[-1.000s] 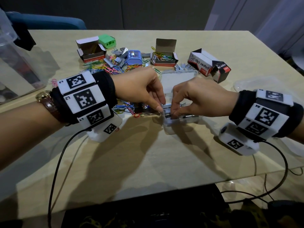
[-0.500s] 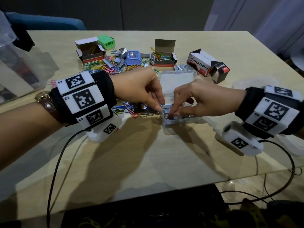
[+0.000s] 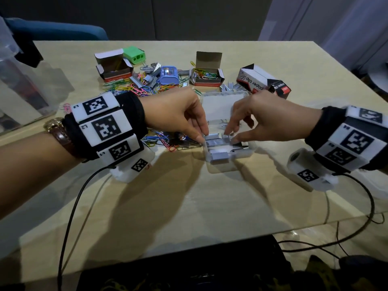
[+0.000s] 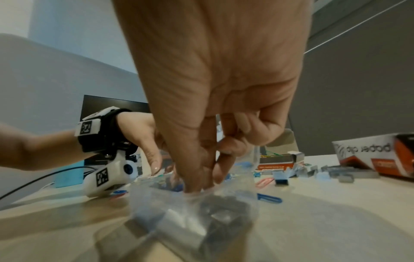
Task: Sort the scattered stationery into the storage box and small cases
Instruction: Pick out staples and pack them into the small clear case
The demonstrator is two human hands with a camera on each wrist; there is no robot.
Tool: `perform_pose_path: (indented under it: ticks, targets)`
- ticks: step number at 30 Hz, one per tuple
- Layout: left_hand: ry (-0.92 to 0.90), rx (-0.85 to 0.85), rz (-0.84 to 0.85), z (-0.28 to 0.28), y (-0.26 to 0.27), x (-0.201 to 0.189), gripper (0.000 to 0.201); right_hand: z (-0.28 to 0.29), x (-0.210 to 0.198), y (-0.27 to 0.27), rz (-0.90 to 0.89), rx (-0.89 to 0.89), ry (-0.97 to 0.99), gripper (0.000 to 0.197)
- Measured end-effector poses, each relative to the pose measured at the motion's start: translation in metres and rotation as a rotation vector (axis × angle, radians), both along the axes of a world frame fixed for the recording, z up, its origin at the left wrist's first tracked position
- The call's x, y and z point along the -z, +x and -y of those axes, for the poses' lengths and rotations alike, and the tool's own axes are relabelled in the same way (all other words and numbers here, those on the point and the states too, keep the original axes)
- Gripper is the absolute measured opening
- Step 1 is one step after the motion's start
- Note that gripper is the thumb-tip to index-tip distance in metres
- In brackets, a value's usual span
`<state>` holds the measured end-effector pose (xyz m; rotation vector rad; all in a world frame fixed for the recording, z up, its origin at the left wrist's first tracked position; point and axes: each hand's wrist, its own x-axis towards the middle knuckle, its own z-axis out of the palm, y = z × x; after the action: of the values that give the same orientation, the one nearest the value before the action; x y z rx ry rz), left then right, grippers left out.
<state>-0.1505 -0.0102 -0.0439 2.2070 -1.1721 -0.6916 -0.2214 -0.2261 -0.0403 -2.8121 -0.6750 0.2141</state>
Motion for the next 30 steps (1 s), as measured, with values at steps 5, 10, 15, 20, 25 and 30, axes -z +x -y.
perform_pose_path:
  ticks: [5,10,15,20,25,30]
  targets:
    - [0.003,-0.004,-0.004,-0.001,0.000,0.000,0.025,-0.011,0.003,0.004,0.031,0.026,-0.108,0.012]
    - [0.001,0.008,-0.017,-0.002,-0.001,-0.001,0.027,-0.013,0.003,0.002,0.049,-0.008,-0.115,0.010]
    - [-0.002,0.013,-0.017,-0.001,0.000,-0.002,0.026,-0.015,-0.001,-0.001,-0.003,-0.039,-0.126,0.010]
    - [-0.001,0.018,-0.002,0.000,0.000,-0.001,0.026,-0.014,-0.011,0.005,-0.044,-0.039,-0.090,0.019]
    - [-0.005,0.018,-0.046,-0.002,0.002,0.000,0.026,-0.020,-0.004,0.004,-0.025,-0.015,-0.152,0.024]
    - [-0.008,0.020,-0.054,-0.002,0.002,0.000,0.026,-0.016,-0.003,0.005,-0.129,0.001,0.001,0.020]
